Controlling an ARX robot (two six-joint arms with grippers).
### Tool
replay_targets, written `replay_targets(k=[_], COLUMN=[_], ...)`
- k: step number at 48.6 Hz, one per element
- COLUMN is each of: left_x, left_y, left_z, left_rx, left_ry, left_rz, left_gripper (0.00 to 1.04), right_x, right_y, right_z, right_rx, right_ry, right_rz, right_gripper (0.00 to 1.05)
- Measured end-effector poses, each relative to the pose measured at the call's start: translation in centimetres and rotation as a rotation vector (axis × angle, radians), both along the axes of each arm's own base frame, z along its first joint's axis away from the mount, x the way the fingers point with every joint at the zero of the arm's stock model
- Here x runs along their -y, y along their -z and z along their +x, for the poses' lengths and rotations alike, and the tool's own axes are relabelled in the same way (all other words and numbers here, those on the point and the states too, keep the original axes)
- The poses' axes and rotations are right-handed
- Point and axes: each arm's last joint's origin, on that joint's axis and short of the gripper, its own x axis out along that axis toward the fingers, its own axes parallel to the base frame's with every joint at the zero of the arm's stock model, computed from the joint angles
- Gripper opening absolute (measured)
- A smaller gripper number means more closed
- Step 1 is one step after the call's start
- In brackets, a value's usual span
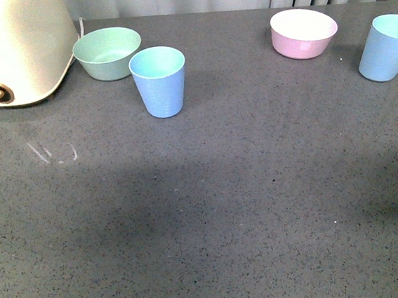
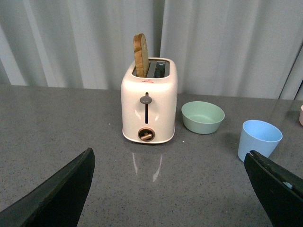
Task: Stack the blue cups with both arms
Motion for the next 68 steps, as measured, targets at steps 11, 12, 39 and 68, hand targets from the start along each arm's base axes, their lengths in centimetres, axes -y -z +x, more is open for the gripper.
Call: replay_targets(k=[11,12,39,68], left_x=[0.0,0.0,0.9,8.6], left_y=[0.0,0.0,-2.9,-1.7], left_z=[0.0,0.0,4.2,25.1], left_rx=[0.000,0.000,-0.504,-0.763], left_ry=[0.000,0.000,0.084,0.123], left_rz=[0.000,0.000,-0.142,-0.243], left_gripper=[0.96,0.96,0.96,0.96], right_x=[0.0,0.0,0.0,0.0], right_y=[0.0,0.0,0.0,0.0], right_z=[0.0,0.0,0.0,0.0], right_rx=[0.000,0.000,0.000,0.000], right_ry=[0.000,0.000,0.000,0.000], right_rz=[0.000,0.000,0.000,0.000], right_gripper=[0.96,0.96,0.96,0.96])
